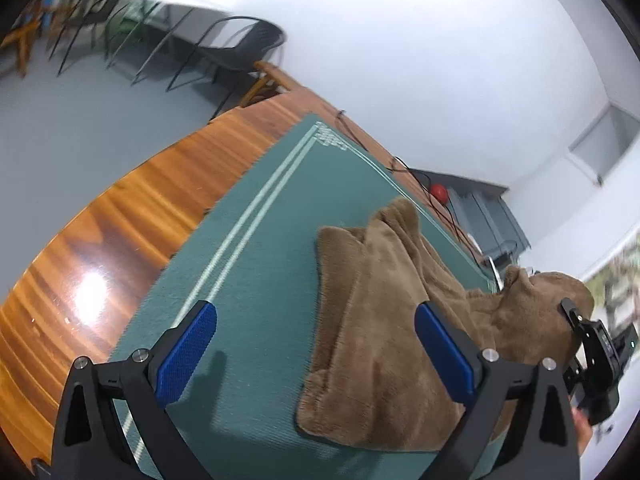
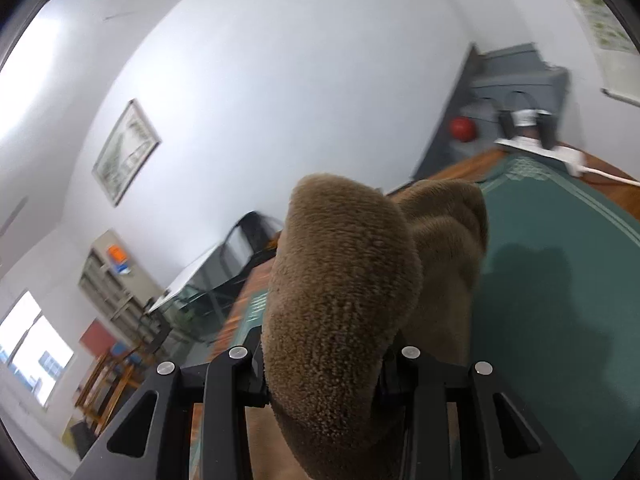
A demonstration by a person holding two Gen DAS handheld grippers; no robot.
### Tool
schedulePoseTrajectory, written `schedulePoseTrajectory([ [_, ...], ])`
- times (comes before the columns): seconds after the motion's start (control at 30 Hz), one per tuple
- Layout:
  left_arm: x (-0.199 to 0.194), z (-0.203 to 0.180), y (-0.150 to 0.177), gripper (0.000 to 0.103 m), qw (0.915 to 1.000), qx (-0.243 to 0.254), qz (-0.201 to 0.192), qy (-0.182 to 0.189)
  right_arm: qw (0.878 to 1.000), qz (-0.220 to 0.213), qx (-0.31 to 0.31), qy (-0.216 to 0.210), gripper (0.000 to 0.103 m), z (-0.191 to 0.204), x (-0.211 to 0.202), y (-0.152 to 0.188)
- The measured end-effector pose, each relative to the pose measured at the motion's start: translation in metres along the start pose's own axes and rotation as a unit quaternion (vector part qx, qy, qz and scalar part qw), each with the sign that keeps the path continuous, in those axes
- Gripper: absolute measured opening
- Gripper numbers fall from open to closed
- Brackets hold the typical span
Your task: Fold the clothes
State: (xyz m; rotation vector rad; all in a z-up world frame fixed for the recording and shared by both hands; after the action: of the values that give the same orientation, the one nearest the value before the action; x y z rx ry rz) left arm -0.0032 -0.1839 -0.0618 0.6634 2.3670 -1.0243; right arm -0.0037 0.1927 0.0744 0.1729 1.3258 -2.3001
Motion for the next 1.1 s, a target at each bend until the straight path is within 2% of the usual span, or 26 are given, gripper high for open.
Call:
schedulePoseTrajectory([
  [0.07,-0.002,0.010,-0.003,0.100,0.9996,-0.026,-0.005,-0.001,1.000,0.003,-0.016,-0.023,0.037,0.023,0.008,0.004],
  [0.1,-0.003,0.014,-0.005,0.100,0.9993,-0.037,-0.007,-0.002,0.999,0.005,-0.031,-0.033,0.034,0.036,0.011,0.008],
  [0.2,-0.005,0.027,-0.010,0.100,0.9976,-0.068,-0.011,-0.003,0.994,0.014,-0.090,-0.060,0.034,0.081,0.023,0.025],
  [0.27,-0.005,0.033,-0.011,0.100,0.9967,-0.080,-0.012,-0.006,0.987,0.030,-0.134,-0.078,0.034,0.107,0.031,0.046],
  [0.37,-0.006,0.040,-0.013,0.100,0.9954,-0.095,-0.013,-0.007,0.969,0.063,-0.213,-0.107,0.034,0.143,0.042,0.090],
  [0.47,-0.009,0.044,-0.013,0.100,0.9939,-0.109,-0.015,-0.004,0.939,0.100,-0.310,-0.115,0.034,0.162,0.055,0.140],
  [0.53,-0.010,0.045,-0.013,0.100,0.9938,-0.110,-0.016,-0.003,0.908,0.141,-0.379,-0.110,0.034,0.169,0.061,0.179],
  [0.57,-0.010,0.045,-0.013,0.100,0.9938,-0.110,-0.015,-0.003,0.892,0.151,-0.412,-0.106,0.038,0.171,0.059,0.195],
  [0.6,-0.010,0.044,-0.013,0.100,0.9939,-0.109,-0.014,-0.002,0.876,0.159,-0.443,-0.103,0.050,0.174,0.057,0.211],
  [0.63,-0.009,0.043,-0.013,0.100,0.9940,-0.109,-0.013,0.000,0.864,0.155,-0.468,-0.102,0.056,0.174,0.052,0.220],
  [0.7,-0.008,0.042,-0.012,0.100,0.9943,-0.106,-0.009,0.002,0.844,0.150,-0.504,-0.105,0.081,0.171,0.043,0.233],
  [0.83,-0.002,0.041,-0.009,0.100,0.9944,-0.105,0.002,0.007,0.815,0.160,-0.544,-0.115,0.083,0.161,0.026,0.250],
  [0.9,0.000,0.042,-0.007,0.100,0.9941,-0.107,0.010,0.012,0.813,0.161,-0.546,-0.119,0.083,0.157,0.019,0.248],
  [0.97,0.003,0.042,-0.006,0.100,0.9939,-0.108,0.016,0.016,0.822,0.167,-0.529,-0.131,0.083,0.155,0.007,0.244],
  [1.03,0.004,0.040,-0.005,0.100,0.9948,-0.100,0.015,0.012,0.839,0.161,-0.500,-0.140,0.083,0.157,0.002,0.224],
  [1.1,0.005,0.036,-0.005,0.100,0.9958,-0.090,0.014,0.008,0.864,0.143,-0.461,-0.142,0.083,0.154,-0.006,0.201],
])
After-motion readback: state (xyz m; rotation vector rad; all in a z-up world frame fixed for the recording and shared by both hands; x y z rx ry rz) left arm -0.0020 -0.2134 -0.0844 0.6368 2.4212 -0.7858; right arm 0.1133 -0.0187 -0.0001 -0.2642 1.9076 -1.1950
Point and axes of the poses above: each gripper's, at about its wrist camera, not at the fingertips, and x roughly the way its jaws point, z to its left, y to its underside, the point moved 5 cm from there along x, roughly the way its jaws point, and after that the axes turned 3 degrees about -z, right-handed, at the moved point
